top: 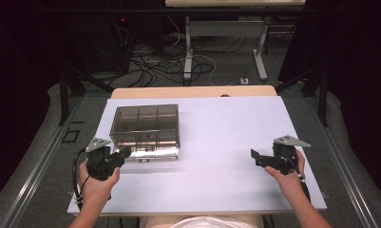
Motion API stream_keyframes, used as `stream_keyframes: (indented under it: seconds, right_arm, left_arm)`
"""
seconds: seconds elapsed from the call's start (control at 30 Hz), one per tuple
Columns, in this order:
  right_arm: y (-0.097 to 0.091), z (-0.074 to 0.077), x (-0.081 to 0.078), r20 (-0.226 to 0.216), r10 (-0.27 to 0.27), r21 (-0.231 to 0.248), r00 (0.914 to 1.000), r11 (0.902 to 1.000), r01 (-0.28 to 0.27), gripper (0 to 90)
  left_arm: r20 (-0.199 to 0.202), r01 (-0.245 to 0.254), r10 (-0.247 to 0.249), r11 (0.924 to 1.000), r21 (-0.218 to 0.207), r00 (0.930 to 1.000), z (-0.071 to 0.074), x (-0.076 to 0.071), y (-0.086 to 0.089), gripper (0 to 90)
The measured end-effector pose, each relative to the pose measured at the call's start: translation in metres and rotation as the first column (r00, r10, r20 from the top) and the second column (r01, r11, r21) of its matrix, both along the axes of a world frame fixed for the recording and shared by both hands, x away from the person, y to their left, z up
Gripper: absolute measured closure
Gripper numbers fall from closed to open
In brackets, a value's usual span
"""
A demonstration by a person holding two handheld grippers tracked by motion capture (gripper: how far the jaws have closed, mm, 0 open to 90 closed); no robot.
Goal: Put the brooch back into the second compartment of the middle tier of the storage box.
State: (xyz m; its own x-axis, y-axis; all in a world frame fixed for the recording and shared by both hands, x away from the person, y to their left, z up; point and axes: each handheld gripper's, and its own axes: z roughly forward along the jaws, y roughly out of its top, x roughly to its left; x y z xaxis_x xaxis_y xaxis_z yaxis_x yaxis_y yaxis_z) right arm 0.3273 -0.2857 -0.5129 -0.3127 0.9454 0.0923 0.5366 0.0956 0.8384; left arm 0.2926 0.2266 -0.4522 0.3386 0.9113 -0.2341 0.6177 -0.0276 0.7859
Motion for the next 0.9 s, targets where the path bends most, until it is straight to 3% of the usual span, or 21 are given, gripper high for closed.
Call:
stream_keyframes:
  seconds: [0.6,0.9]
  right_arm:
    - [0.000,0.000,0.001,0.001,-0.003,0.004,1.0000,1.0000,0.003,6.5]
    - [-0.001,0.000,0.001,-0.002,-0.006,0.009,1.0000,0.9999,0.006,6.5]
  left_arm:
    - [-0.003,-0.008,0.007,0.9996,-0.027,1.0000,0.007,0.022,-0.003,89.7]
    - [-0.023,0.001,-0.001,0.9996,-0.027,0.9997,0.005,0.035,-0.010,89.7]
